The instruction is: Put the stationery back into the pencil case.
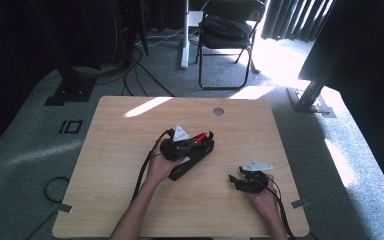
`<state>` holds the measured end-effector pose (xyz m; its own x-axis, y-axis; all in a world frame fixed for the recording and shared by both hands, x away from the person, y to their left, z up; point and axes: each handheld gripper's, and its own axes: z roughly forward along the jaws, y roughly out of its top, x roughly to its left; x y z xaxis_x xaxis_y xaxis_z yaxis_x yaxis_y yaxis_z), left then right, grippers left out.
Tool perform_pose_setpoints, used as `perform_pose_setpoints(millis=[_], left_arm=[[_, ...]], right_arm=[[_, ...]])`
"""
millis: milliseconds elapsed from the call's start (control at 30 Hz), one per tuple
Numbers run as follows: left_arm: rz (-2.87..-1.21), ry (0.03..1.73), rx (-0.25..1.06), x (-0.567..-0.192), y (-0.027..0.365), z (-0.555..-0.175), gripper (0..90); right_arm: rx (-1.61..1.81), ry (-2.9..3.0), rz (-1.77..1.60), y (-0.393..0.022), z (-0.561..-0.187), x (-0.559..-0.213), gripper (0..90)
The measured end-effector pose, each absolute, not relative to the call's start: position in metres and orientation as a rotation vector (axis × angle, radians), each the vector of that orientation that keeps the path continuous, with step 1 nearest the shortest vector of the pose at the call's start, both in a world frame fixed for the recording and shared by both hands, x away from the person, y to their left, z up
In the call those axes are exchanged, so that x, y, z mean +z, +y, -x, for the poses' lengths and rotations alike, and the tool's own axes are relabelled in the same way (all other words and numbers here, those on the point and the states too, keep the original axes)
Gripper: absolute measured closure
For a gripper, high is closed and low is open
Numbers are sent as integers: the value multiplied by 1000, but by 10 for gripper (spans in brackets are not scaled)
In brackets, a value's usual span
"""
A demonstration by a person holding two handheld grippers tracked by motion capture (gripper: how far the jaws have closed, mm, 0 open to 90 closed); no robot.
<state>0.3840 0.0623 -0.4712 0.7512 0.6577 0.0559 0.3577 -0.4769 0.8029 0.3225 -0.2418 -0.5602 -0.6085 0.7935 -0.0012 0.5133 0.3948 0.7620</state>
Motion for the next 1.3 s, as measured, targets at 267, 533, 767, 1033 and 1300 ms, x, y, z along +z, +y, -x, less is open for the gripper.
perform_pose_setpoints(millis=[267,533,767,1033,1300], left_arm=[[-2124,772,445,-475,61,-387,793],[-2141,782,432,-479,60,-391,792],[-2158,783,416,-483,58,-392,791],[-2167,783,410,-485,57,-393,791],[-2182,781,399,-487,56,-393,783]], right_arm=[[1059,2292,-1130,-242,-322,-560,409],[1059,2292,-1130,-242,-322,-560,409],[1059,2292,-1130,-242,-322,-560,409],[1059,2292,-1130,-242,-322,-560,409],[1059,2292,-1130,-242,-322,-560,409]])
